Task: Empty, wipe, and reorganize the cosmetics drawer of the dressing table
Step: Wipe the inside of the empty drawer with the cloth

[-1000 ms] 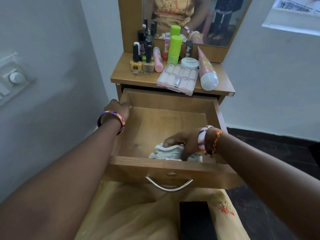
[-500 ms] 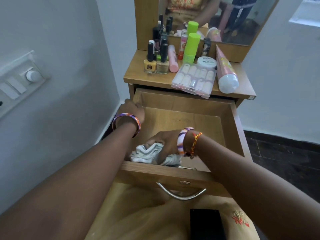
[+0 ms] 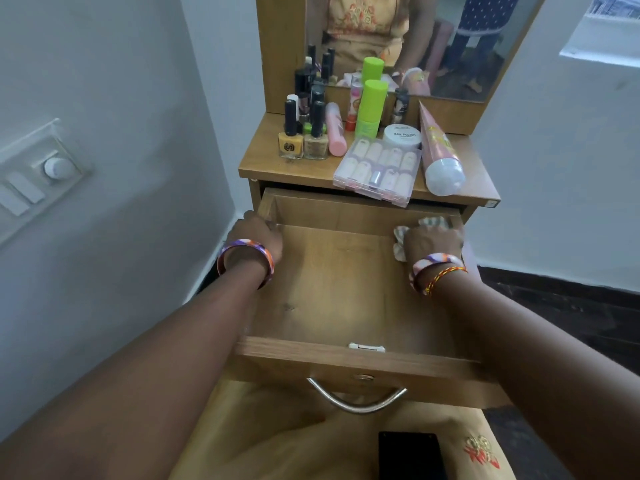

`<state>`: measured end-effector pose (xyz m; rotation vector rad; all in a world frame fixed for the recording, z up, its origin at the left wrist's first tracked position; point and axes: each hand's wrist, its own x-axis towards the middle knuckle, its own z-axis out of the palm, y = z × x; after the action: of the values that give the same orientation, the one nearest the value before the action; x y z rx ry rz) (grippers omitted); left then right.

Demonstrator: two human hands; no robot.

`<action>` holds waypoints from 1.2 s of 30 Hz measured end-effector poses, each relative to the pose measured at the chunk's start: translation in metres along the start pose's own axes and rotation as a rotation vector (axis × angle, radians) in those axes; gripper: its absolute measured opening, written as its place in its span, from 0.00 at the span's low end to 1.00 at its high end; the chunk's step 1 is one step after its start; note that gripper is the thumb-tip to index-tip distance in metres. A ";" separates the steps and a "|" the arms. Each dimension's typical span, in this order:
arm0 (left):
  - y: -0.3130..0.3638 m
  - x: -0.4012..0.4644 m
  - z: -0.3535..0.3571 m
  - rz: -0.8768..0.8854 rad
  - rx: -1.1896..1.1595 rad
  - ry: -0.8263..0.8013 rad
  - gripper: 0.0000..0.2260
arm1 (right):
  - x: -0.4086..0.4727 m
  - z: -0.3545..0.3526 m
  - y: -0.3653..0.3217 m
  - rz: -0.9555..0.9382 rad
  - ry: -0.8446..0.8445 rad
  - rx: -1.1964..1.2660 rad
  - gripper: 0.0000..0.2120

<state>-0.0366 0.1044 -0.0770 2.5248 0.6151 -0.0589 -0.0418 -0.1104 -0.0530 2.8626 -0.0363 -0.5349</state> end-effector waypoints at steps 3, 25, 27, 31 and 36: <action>-0.002 0.001 0.001 0.004 -0.017 -0.005 0.18 | 0.001 0.001 -0.010 -0.017 -0.159 0.075 0.17; -0.002 0.003 0.001 0.010 -0.031 0.010 0.17 | 0.007 -0.019 -0.105 -0.268 0.085 0.204 0.15; -0.002 0.004 0.000 0.007 -0.024 0.008 0.17 | 0.009 -0.020 -0.114 -0.284 0.175 0.215 0.15; -0.001 0.005 0.000 0.007 -0.010 0.005 0.17 | 0.011 -0.023 -0.126 -0.330 0.194 0.252 0.24; 0.001 0.005 0.000 0.004 -0.010 0.011 0.17 | 0.018 -0.016 -0.134 -0.396 0.241 0.223 0.20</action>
<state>-0.0320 0.1059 -0.0769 2.5180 0.6136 -0.0406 -0.0217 0.0225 -0.0753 3.1451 0.5536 -0.2597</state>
